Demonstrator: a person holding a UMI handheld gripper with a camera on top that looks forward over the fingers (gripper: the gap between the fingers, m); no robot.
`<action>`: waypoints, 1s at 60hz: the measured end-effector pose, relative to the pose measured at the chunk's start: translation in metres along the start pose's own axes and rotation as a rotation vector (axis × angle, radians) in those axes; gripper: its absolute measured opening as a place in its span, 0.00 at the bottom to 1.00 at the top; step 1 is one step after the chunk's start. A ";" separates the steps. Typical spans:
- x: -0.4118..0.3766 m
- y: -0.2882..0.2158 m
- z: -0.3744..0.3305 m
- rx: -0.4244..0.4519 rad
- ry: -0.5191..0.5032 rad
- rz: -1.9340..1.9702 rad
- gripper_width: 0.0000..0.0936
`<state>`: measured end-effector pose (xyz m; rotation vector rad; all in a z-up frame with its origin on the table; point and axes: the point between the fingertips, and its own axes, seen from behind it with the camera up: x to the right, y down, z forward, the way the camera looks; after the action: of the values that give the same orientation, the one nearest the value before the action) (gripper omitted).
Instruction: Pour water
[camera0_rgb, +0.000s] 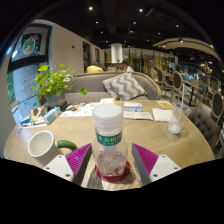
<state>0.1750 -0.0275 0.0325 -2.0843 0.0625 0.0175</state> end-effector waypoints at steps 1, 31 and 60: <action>0.001 0.000 -0.004 -0.008 0.003 0.003 0.93; 0.006 -0.003 -0.214 -0.250 0.077 0.076 0.91; 0.005 -0.026 -0.269 -0.216 0.090 0.044 0.92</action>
<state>0.1776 -0.2488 0.1871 -2.2992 0.1680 -0.0440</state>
